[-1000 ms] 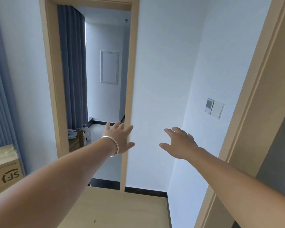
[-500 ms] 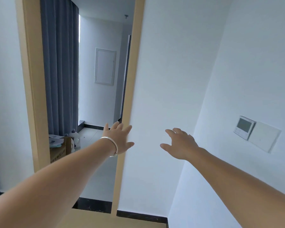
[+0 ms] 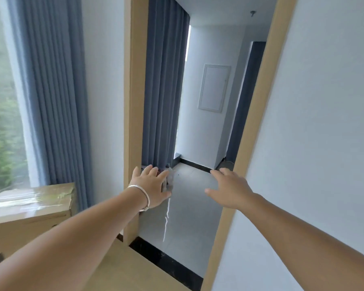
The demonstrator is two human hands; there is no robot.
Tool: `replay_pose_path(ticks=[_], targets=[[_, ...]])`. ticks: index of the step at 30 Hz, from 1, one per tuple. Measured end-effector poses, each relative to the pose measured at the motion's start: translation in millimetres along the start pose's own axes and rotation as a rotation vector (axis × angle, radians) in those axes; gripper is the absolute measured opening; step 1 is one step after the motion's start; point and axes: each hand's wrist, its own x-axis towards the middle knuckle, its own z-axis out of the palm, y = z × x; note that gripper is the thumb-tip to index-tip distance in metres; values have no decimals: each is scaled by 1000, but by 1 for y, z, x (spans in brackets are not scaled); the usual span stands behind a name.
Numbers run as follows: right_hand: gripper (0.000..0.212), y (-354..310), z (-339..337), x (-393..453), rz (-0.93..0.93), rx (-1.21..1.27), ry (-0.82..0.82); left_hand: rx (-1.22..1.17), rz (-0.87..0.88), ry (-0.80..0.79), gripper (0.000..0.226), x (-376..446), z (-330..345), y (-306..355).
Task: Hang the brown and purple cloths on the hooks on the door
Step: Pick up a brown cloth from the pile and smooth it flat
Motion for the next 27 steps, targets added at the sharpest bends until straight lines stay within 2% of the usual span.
replay_pose_path(ticks=[6, 11, 15, 19, 27], targets=[[69, -87, 23, 126, -352, 60, 10, 48, -344, -83, 73, 18, 20, -104], [70, -165, 56, 189, -609, 114, -73, 67, -601, -148, 74, -2, 45, -173], [70, -230, 91, 212, -779, 132, -130, 89, -776, -271, 76, -37, 76, -210], [70, -304, 134, 220, -910, 117, -223, 45, -925, -305, 77, -79, 115, -249], [71, -454, 249, 224, -1060, -16, -424, -73, -1093, -465, 75, -149, 230, -350]])
